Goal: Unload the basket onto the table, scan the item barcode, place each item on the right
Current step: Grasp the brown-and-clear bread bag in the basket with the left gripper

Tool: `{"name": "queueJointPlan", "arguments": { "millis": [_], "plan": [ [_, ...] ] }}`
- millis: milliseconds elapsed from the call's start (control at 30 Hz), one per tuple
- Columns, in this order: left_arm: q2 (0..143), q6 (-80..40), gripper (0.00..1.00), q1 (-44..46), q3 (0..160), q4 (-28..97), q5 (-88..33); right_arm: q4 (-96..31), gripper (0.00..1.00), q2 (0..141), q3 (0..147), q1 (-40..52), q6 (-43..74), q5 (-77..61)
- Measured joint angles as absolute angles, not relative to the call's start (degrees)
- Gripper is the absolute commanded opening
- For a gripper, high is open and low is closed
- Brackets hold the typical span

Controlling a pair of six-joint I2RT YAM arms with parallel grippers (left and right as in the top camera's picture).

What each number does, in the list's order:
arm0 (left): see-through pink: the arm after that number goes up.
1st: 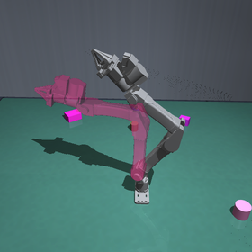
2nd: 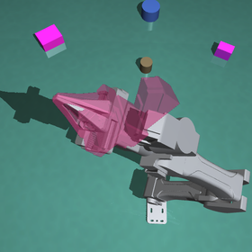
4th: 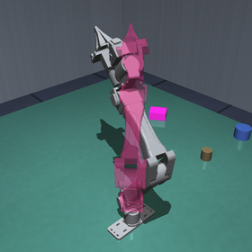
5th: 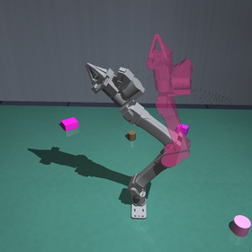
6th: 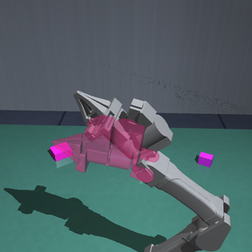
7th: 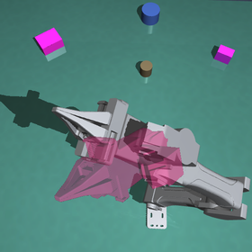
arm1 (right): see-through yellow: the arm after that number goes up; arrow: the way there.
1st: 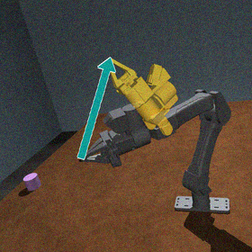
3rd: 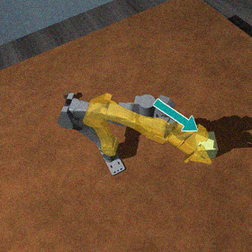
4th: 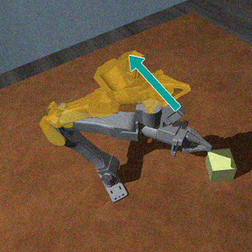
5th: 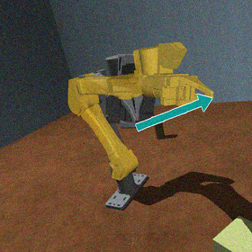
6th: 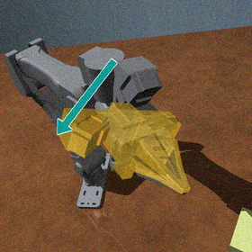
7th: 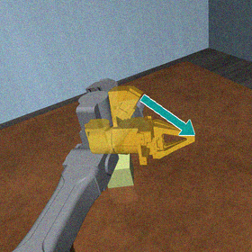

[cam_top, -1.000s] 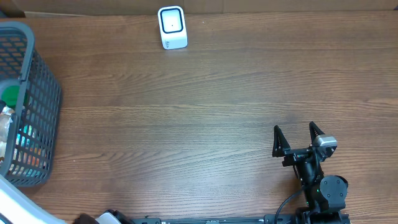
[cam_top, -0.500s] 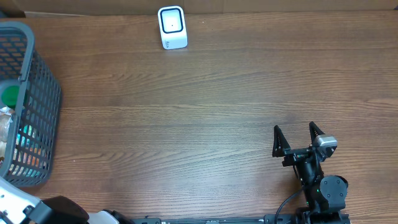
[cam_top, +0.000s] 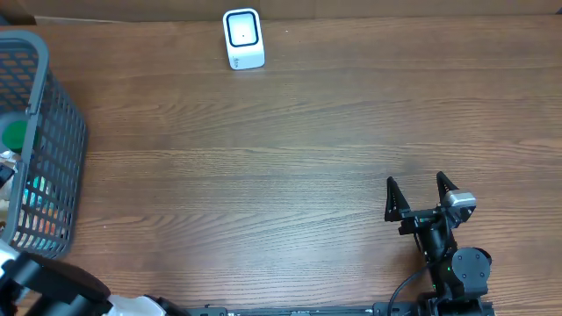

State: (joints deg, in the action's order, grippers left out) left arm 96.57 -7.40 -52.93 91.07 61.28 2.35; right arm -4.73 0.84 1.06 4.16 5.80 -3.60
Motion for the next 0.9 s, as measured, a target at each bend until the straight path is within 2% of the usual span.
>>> {"name": "queueJointPlan", "arguments": {
  "millis": [333, 900],
  "plan": [
    [107.5, -5.5, 0.88, -52.9, 90.3, 59.1, 2.5, -4.7, 1.00, 0.8, 1.1, 4.2, 5.8, -3.6],
    [115.0, -5.3, 0.83, -52.9, 90.3, 55.5, 5.6, -4.8, 1.00, 0.8, 1.1, 4.2, 5.8, -3.6]
  ]
}}
